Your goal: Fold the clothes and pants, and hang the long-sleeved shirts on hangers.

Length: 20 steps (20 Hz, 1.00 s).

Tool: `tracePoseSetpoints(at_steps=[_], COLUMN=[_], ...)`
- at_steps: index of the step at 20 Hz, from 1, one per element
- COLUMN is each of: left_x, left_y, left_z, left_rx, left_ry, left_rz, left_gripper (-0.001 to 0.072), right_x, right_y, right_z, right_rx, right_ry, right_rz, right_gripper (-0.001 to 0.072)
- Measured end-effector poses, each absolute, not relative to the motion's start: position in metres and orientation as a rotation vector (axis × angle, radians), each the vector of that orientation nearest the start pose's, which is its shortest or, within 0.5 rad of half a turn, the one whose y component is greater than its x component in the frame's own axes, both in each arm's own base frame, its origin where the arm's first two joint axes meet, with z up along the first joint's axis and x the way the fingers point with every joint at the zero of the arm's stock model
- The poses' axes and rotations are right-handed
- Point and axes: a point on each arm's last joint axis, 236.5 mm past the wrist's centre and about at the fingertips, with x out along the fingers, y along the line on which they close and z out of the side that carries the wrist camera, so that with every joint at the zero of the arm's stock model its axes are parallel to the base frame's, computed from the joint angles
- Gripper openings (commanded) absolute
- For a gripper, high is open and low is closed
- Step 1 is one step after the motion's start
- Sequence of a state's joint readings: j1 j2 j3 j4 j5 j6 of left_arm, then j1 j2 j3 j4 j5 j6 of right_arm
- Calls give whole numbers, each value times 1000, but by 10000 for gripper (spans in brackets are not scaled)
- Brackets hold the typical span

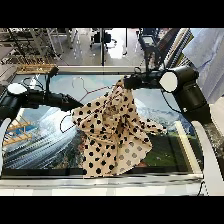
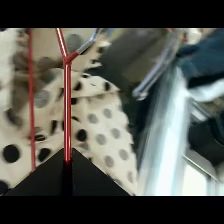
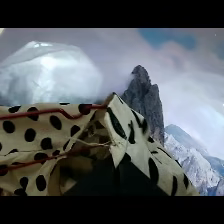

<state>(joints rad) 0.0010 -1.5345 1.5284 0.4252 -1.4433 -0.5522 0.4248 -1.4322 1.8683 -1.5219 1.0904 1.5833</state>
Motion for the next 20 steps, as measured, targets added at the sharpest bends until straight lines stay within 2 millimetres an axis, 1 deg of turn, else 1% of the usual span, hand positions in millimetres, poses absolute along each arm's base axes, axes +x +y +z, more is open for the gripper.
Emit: tracePoseSetpoints(at_steps=[2,4,5,7,9,10,12,13,14,15,17,19,20], left_x=[397,389,390,395,402,407,415,417,419,420,420,421,421], left_y=[-219,-220,-220,-219,-219,-219,-219,-218,-216,-214,-207,-203,-202], left_z=[159,162,163,168,184,194,217,225,231,235,236,234,234], left_rx=[-119,-126,-128,-130,-151,-177,-262,-312,-366,-416,-494,-540,-557], left_ry=[681,676,668,621,509,430,263,189,122,71,-5,-42,-59], left_rz=[-1358,-1403,-1404,-1409,-1434,-1452,-1498,-1527,-1559,-1583,-1629,-1653,-1661], left_gripper=[6,7,6,6,6,6,6,6,6,4,4,4,6], right_x=[444,411,391,354,327,316,299,294,295,301,322,356,371], right_y=[244,261,268,273,271,272,277,278,275,269,252,228,219], right_z=[249,249,250,253,253,254,255,256,258,261,277,298,308], right_rx=[-150,-217,-252,-319,-378,-411,-487,-537,-593,-666,-813,-940,-989], right_ry=[657,700,726,770,806,812,797,776,748,706,593,477,426], right_rz=[514,593,632,696,747,780,872,909,921,913,846,726,678], right_gripper=[17,17,17,18,18,36,271,309,310,336,449,531,536])
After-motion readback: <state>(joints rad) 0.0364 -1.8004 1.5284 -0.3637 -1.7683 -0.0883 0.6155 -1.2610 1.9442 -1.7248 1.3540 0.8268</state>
